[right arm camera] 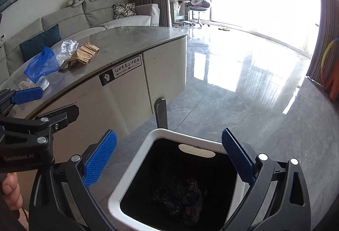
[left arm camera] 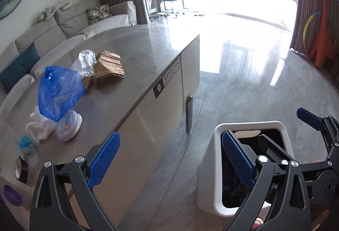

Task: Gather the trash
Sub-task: 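Move both tools back to the table toward the purple tape roll, then grasp the purple tape roll with the left gripper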

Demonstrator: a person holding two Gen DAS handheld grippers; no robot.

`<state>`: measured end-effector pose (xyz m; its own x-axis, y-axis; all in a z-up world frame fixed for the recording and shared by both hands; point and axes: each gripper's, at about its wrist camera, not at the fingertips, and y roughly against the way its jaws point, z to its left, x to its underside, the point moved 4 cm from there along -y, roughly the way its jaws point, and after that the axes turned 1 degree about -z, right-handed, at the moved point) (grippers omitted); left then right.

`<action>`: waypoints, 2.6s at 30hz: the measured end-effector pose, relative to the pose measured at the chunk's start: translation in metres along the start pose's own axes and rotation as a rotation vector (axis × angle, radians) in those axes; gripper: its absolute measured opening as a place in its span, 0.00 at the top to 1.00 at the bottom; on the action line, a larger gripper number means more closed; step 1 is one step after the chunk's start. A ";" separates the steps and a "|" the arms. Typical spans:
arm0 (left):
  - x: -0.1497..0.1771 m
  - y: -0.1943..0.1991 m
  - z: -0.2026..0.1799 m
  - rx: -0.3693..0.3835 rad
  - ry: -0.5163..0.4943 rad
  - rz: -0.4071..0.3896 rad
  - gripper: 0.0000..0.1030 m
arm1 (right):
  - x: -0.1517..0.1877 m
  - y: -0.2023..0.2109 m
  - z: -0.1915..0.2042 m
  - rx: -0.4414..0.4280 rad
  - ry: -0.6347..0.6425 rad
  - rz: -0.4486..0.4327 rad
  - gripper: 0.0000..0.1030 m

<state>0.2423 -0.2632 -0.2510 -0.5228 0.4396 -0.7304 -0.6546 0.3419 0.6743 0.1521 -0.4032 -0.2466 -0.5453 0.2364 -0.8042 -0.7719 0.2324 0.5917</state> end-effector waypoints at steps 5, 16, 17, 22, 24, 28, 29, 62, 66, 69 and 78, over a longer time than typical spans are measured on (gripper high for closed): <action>-0.016 0.036 0.038 -0.034 0.095 -0.080 0.05 | -0.034 0.036 0.019 -0.051 0.006 -0.133 0.04; -0.011 0.105 0.115 -0.153 0.248 -0.178 0.04 | -0.079 0.076 0.097 -0.192 0.093 -0.275 0.04; -0.007 0.109 0.123 -0.169 0.259 -0.179 0.04 | -0.082 0.078 0.106 -0.206 0.102 -0.284 0.04; 0.010 0.125 0.165 -0.257 0.314 -0.161 0.04 | -0.091 0.082 0.158 -0.274 0.168 -0.308 0.04; 0.018 0.131 0.185 -0.304 0.341 -0.151 0.04 | -0.093 0.082 0.179 -0.299 0.197 -0.312 0.04; 0.037 0.144 0.226 -0.371 0.407 -0.136 0.04 | -0.097 0.082 0.220 -0.371 0.249 -0.305 0.04; 0.042 0.147 0.235 -0.384 0.425 -0.133 0.04 | -0.097 0.081 0.230 -0.385 0.268 -0.303 0.04; 0.123 0.065 0.308 -0.529 0.618 0.172 0.04 | -0.057 0.044 0.314 -0.486 0.371 -0.161 0.04; 0.133 0.056 0.309 -0.515 0.649 0.215 0.03 | -0.058 0.045 0.313 -0.486 0.366 -0.162 0.04; 0.136 0.052 0.309 -0.509 0.672 0.211 0.03 | -0.058 0.045 0.312 -0.485 0.364 -0.161 0.04; 0.137 0.050 0.306 -0.515 0.672 0.193 0.09 | -0.056 0.043 0.315 -0.479 0.384 -0.164 0.04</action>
<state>0.3047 0.0686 -0.2838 -0.7557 -0.1882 -0.6273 -0.6020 -0.1778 0.7785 0.2522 -0.1094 -0.1587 -0.4171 -0.1425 -0.8976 -0.8675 -0.2321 0.4399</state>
